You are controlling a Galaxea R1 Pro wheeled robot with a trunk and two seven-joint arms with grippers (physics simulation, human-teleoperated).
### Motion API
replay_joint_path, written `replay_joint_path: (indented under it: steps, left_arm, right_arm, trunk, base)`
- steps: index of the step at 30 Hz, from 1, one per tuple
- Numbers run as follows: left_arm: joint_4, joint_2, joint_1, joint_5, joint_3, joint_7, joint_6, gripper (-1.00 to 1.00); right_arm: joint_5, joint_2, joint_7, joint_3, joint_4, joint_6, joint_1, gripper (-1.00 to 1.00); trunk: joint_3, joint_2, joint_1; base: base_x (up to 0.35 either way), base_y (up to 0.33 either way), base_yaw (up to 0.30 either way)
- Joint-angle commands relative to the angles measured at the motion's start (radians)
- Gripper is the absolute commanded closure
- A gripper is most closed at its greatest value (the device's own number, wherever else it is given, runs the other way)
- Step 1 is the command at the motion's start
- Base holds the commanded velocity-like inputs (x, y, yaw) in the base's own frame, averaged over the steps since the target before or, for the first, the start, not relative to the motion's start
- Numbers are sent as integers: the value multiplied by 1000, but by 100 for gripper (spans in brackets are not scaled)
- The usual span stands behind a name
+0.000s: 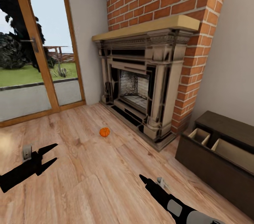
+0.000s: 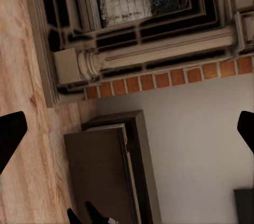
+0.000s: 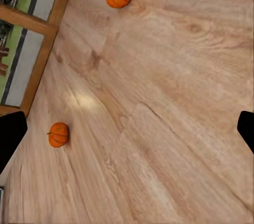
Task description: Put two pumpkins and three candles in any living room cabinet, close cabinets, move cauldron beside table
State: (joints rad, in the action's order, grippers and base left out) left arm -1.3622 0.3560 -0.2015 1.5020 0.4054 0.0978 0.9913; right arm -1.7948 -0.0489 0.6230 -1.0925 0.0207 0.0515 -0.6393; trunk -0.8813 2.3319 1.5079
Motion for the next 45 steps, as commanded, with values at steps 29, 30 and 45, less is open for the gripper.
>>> replay_joint_path:
  steps: [29, 30, 45]
  left_arm:
    - [22, 65, -1, -17, 1, 5, 4, -100]
    - [22, 66, -1, -18, 2, 5, 4, -100]
    - [103, 161, -2, -24, 26, -161, -1, -100]
  right_arm:
    - [380, 0, -1127, -34, 519, -283, -56, -100]
    - [380, 0, -1127, -34, 521, -288, -57, -100]
    - [371, -6, -1262, 152, 678, -579, -100, -100]
  trunk:
    - [-9, 0, 0]
    - [-10, 0, 0]
    - [-20, 0, 0]
  base:
    - [245, -4, 232]
    - [82, -27, 240]
    - [9, -3, 270]
